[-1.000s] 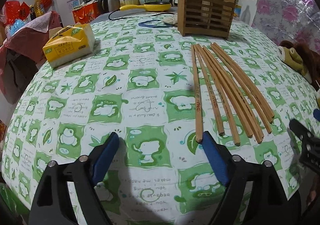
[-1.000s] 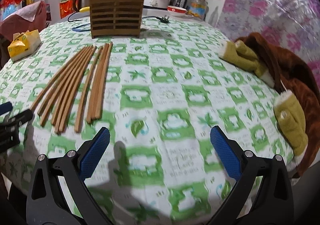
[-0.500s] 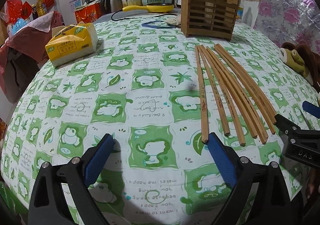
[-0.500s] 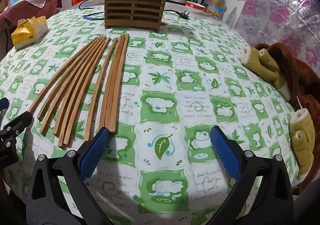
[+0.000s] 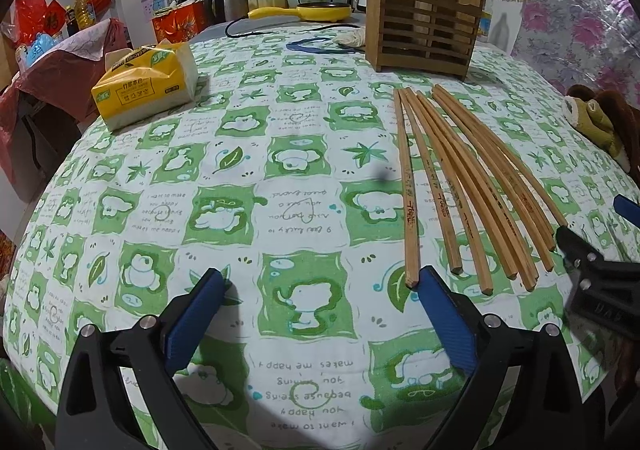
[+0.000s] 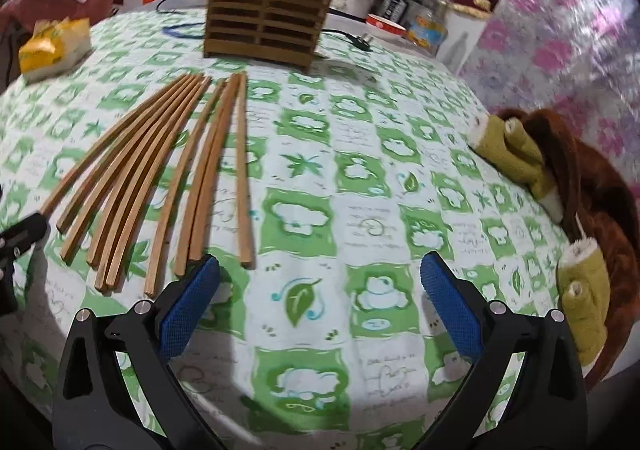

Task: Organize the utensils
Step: 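Move both open tools down toward the row of wooden chopsticks, then close the right tool on one chopstick while the left tool grasps another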

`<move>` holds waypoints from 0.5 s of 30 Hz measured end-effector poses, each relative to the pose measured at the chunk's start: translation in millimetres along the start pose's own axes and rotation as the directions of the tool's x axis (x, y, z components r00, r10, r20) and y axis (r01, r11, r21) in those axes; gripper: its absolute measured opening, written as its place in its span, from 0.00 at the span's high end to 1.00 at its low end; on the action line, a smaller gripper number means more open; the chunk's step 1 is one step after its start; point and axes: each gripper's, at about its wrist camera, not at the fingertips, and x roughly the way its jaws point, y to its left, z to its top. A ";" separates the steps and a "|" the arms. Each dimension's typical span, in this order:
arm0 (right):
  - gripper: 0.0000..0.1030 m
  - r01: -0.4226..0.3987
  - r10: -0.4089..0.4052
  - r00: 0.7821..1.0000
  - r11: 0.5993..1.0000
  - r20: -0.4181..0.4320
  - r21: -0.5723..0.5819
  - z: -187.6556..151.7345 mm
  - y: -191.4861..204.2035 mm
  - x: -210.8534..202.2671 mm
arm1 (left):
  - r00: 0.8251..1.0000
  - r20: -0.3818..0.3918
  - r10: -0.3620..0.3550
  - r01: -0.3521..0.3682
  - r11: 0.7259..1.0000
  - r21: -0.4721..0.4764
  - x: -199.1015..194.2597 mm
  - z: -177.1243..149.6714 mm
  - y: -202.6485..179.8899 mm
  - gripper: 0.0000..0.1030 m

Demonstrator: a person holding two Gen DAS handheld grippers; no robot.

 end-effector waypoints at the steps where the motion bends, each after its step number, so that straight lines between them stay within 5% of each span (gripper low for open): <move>1: 0.06 -0.004 0.004 1.000 1.000 0.011 0.001 0.2 0.5 -0.8 | 1.000 0.001 0.002 -0.002 1.000 -0.003 0.4 -0.2 0.0 0.05; 5: 0.07 -0.060 0.060 0.998 0.998 0.035 0.024 1.4 -2.0 -1.0 | 1.000 0.008 -0.001 0.001 1.000 0.002 1.4 0.2 -2.0 0.05; 9: 0.32 -0.120 0.119 0.992 0.993 0.046 0.020 0.2 -0.1 0.5 | 1.000 0.016 -0.007 0.006 1.000 0.006 2.3 0.5 -4.3 0.04; 15: 0.53 -0.196 0.194 0.979 0.980 0.054 0.025 -2.5 2.5 -1.6 | 0.999 0.022 -0.028 0.027 0.999 0.031 -0.5 -0.3 -7.9 0.14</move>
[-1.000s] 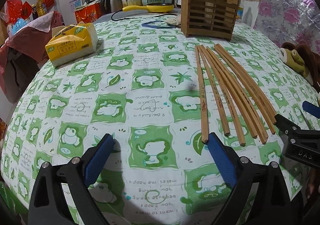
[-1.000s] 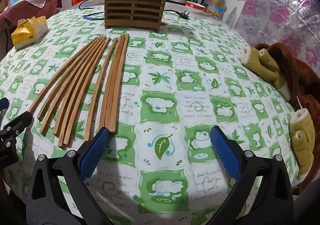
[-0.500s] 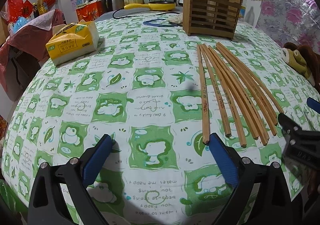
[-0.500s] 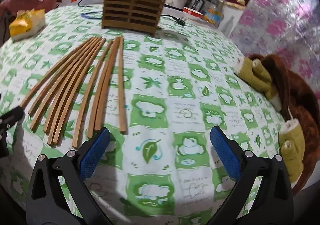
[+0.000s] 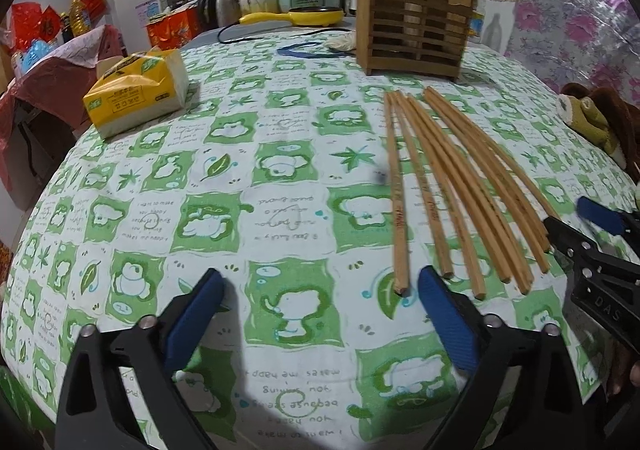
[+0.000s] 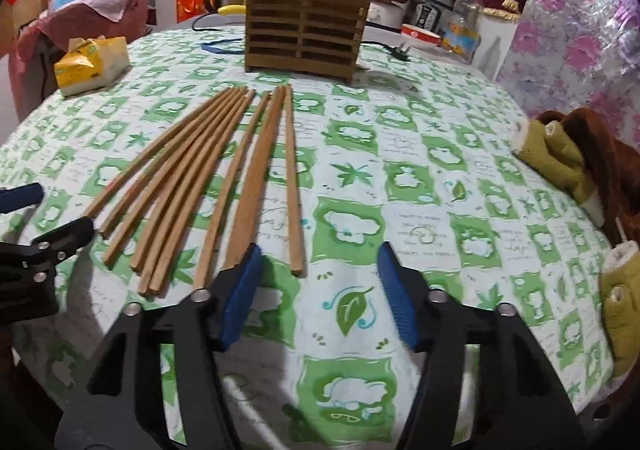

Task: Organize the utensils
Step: 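Close the right tool on one chopstick while the left tool grasps another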

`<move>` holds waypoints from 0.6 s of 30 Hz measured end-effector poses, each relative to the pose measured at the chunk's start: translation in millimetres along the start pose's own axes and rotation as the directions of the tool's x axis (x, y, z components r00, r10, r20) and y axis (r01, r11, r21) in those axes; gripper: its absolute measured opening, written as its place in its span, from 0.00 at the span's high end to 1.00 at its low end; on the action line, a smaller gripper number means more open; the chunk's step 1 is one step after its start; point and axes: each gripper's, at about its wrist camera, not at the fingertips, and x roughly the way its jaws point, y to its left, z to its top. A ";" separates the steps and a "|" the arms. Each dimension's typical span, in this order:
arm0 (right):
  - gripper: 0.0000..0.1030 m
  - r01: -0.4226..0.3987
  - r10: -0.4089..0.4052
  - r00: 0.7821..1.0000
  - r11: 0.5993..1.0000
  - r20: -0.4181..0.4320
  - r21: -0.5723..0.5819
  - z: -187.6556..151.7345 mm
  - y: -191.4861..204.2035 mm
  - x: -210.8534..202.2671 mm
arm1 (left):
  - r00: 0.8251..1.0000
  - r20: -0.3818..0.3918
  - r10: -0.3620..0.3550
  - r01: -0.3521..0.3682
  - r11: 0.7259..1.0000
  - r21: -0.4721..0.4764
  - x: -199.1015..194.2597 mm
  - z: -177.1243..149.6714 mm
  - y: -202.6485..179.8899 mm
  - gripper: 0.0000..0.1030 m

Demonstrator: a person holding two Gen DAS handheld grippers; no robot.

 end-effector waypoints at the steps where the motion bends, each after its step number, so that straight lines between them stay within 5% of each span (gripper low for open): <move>1: 0.56 -0.025 0.025 1.000 1.000 -0.002 0.008 -0.4 -0.7 -0.2 | 1.000 0.003 -0.008 0.008 1.000 0.013 -1.8 -0.3 -2.2 0.21; 7: 0.73 -0.104 0.104 0.995 0.994 -0.004 0.029 -1.8 -3.5 0.2 | 0.997 0.002 -0.075 0.074 0.994 0.084 -5.1 1.9 -14.6 0.47; 11: 0.93 -0.152 0.152 0.988 0.988 -0.004 0.028 -1.5 -0.8 0.7 | 0.993 0.003 -0.120 0.118 0.983 0.141 -5.7 2.6 -22.4 0.66; 15: 0.94 -0.166 0.167 0.986 0.985 0.000 0.050 -3.0 -2.5 0.3 | 0.992 0.005 -0.128 0.126 0.982 0.139 -5.6 2.1 -24.3 0.73; 18: 0.94 -0.196 0.197 0.980 0.976 -0.007 0.094 -4.4 -10.8 -1.9 | 0.986 -0.014 -0.165 0.166 0.980 0.113 -7.7 2.3 -21.4 0.94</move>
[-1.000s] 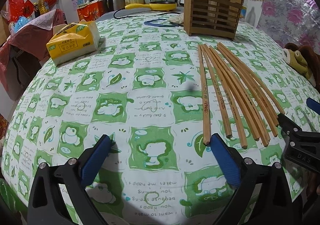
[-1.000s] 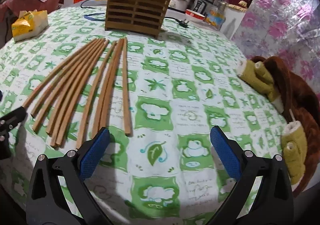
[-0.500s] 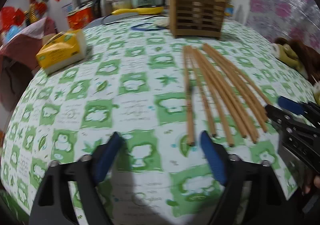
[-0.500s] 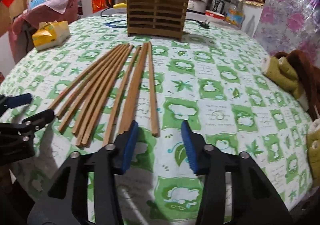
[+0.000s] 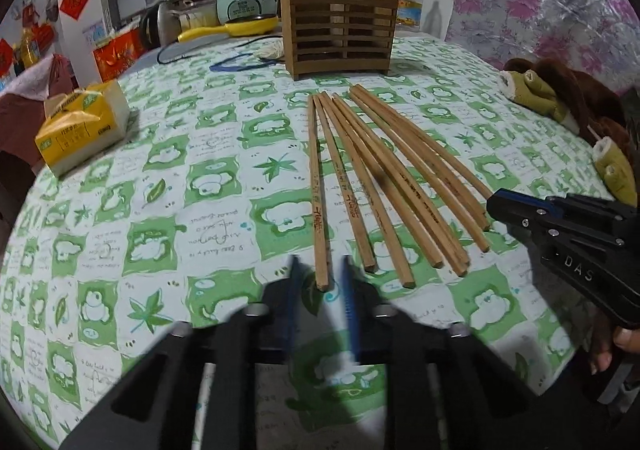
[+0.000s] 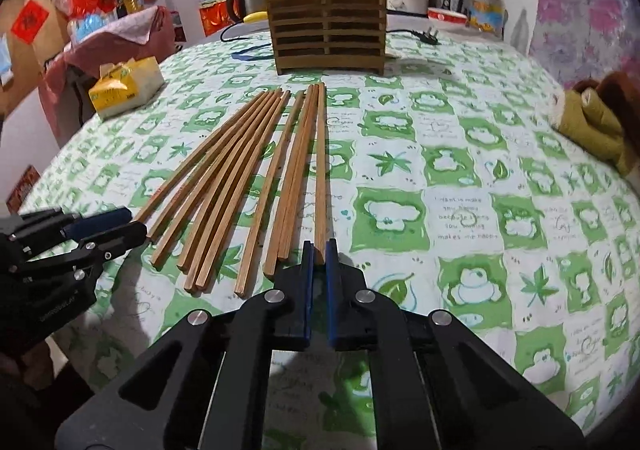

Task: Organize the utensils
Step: 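Close the right tool on one chopstick while the left tool grasps another, then lift both held chopsticks and carry them over the wooden holder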

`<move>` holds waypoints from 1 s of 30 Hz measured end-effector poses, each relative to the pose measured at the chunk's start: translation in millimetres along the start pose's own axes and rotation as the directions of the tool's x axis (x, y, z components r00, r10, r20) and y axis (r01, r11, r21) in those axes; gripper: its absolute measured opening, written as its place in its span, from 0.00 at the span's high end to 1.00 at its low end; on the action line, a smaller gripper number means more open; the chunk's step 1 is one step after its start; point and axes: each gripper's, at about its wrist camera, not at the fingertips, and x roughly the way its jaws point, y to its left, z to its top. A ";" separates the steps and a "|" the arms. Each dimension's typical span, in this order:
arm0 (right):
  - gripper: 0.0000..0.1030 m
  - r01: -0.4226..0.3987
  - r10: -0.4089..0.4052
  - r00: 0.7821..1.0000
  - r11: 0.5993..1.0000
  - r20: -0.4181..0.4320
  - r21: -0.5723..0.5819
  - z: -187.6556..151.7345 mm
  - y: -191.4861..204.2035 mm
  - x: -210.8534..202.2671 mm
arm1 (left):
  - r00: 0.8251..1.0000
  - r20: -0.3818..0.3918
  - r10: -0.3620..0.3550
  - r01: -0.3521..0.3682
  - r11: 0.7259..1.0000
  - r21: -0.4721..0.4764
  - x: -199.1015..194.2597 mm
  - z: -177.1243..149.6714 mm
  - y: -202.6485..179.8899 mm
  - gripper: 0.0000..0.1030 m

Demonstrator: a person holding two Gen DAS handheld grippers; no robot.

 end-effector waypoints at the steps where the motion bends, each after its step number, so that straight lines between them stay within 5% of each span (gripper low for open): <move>1: 0.94 0.001 -0.001 1.000 1.000 0.003 0.004 -0.3 -1.2 -2.0 | 1.000 -0.005 -0.009 0.008 1.000 -0.013 -1.0 -0.1 1.9 0.94; 18: 0.94 -0.012 0.002 0.987 0.998 0.159 0.062 20.8 -20.0 -74.2 | 0.988 0.155 0.025 -0.032 0.999 0.044 -81.1 21.3 -4.0 0.94; 30: 0.94 -0.002 -0.003 0.960 1.000 0.280 0.018 75.8 -13.8 -111.4 | 0.969 0.244 0.026 -0.034 0.999 0.031 -117.7 62.6 3.2 0.94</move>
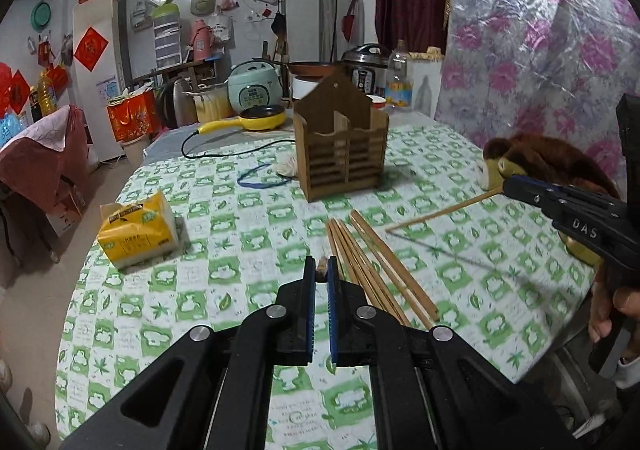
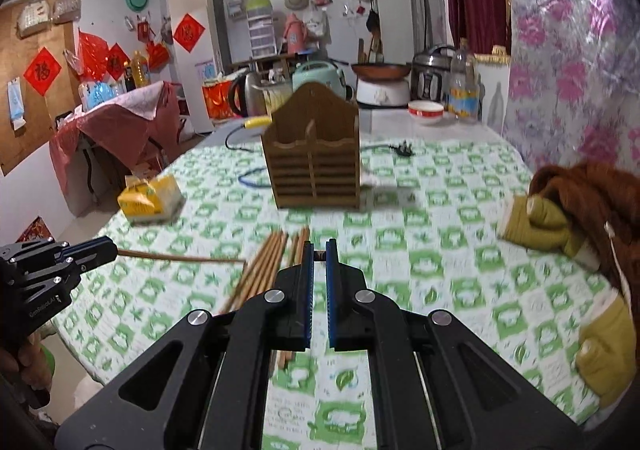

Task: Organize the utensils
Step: 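Lift both held chopsticks and carry them over the wooden holder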

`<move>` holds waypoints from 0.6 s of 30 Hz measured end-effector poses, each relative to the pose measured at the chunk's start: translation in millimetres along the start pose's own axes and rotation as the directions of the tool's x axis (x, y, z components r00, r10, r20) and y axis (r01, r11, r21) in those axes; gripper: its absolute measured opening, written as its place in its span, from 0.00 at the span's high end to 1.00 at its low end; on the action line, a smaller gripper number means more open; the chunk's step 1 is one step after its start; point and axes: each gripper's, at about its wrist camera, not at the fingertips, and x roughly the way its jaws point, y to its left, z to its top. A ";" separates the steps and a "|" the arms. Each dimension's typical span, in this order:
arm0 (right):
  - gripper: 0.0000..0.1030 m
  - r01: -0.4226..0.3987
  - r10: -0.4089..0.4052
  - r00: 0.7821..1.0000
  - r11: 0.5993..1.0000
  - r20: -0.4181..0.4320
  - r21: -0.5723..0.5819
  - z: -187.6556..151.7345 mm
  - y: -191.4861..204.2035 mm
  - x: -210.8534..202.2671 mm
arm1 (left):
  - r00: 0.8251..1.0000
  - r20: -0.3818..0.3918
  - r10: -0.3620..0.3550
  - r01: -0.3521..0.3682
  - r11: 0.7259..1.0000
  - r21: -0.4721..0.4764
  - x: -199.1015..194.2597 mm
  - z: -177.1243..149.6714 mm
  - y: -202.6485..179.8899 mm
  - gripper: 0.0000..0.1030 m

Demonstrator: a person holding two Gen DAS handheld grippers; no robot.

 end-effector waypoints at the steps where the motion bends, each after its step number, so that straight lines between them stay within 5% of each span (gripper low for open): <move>1: 0.94 -0.001 0.001 1.000 1.000 0.003 -0.001 3.8 0.1 -0.5 | 1.000 0.000 0.000 0.000 1.000 0.000 -0.2 2.6 1.1 0.94; 18: 0.94 0.006 -0.006 1.000 1.000 0.022 -0.026 52.9 -1.7 5.3 | 1.000 0.008 -0.012 0.012 0.997 0.077 10.9 44.0 6.8 0.94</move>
